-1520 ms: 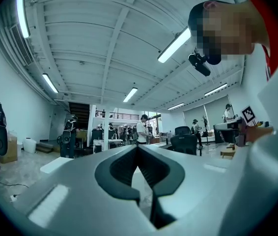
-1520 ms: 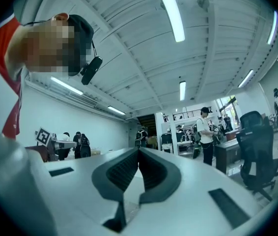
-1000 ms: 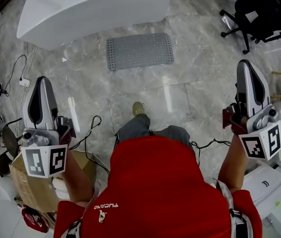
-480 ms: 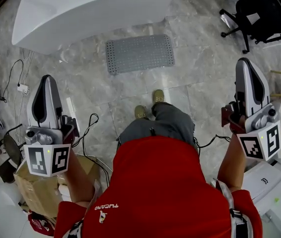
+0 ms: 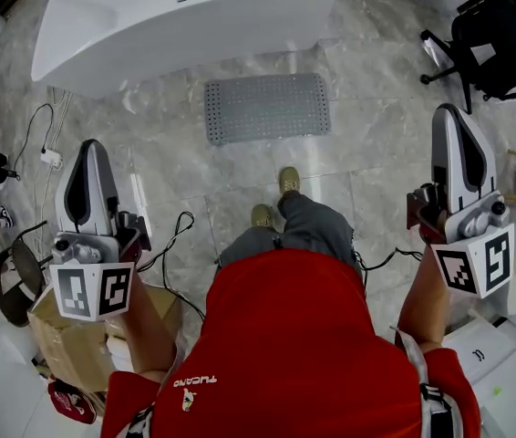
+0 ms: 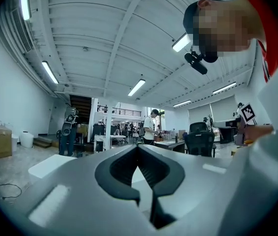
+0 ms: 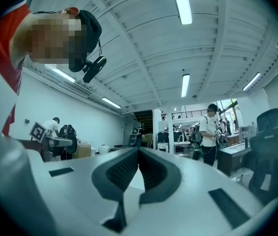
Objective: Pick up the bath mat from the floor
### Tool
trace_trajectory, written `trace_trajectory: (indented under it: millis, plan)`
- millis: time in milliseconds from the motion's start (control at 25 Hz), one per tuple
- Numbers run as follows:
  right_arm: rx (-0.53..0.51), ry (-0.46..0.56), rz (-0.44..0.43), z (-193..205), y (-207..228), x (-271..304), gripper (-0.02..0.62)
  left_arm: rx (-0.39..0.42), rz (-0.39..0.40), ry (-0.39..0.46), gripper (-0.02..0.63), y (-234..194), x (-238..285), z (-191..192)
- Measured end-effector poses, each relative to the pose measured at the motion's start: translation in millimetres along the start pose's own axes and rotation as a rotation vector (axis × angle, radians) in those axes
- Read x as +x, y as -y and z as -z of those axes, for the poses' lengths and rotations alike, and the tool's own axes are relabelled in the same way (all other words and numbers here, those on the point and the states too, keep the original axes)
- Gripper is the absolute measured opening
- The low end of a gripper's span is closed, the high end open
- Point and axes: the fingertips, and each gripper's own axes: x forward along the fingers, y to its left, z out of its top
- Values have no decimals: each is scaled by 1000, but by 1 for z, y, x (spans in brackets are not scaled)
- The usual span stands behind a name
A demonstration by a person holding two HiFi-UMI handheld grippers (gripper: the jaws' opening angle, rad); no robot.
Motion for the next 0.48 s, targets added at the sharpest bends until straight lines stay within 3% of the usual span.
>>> trace_trajectory:
  millis: [480]
  plan:
    - [-17,0,-45,24,87,46,2,15,-117,0,5,13,76,-3]
